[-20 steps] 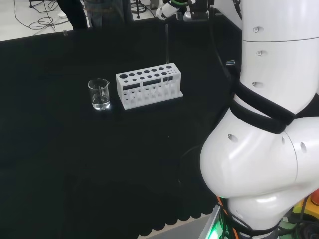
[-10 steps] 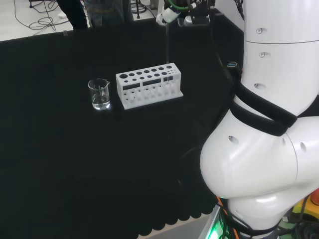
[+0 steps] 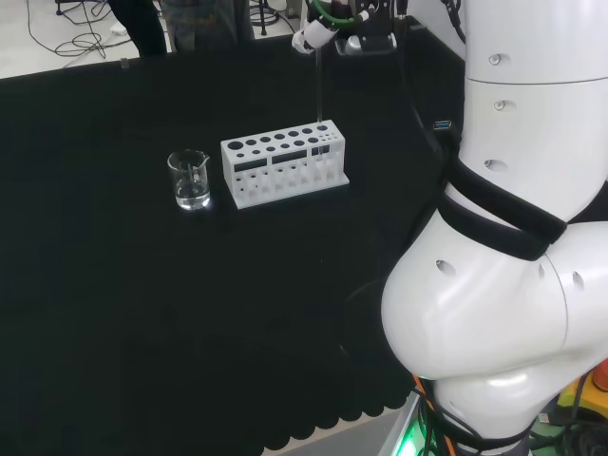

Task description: Take the glass rod from the white test tube rack.

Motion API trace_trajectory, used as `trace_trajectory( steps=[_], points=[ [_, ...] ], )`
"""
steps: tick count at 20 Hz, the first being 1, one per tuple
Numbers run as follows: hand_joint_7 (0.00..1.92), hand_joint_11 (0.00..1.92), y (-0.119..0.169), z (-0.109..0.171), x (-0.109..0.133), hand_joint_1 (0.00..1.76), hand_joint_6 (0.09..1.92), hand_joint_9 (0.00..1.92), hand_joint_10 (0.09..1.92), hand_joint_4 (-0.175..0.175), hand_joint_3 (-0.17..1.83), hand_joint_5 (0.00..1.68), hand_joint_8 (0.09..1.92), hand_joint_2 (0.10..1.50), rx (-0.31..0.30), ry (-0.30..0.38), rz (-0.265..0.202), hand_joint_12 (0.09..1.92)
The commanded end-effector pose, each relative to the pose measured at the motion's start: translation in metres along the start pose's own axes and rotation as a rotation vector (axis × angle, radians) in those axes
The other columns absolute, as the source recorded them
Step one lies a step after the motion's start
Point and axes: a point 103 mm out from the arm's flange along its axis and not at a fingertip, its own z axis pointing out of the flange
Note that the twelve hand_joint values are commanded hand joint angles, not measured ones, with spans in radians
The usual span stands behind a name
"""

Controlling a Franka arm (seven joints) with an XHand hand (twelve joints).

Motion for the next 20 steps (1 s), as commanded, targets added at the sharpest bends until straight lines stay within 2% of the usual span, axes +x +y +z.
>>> trace_trajectory(
  steps=[1,12,20],
  points=[
    [0.73,1.28,0.002,0.004,-0.003,0.56,0.83,1.29,0.94,-0.175,0.49,0.41,0.9,0.95,0.008,0.013,0.004,1.15],
    [0.76,1.46,0.008,0.016,-0.009,0.67,0.94,1.39,0.9,-0.175,0.49,0.58,0.98,0.93,0.017,0.029,0.008,1.03],
    [0.81,1.68,0.019,0.026,-0.007,0.94,0.89,1.52,0.82,-0.175,0.53,0.75,1.06,0.88,0.009,0.05,0.007,0.78]
  ],
)
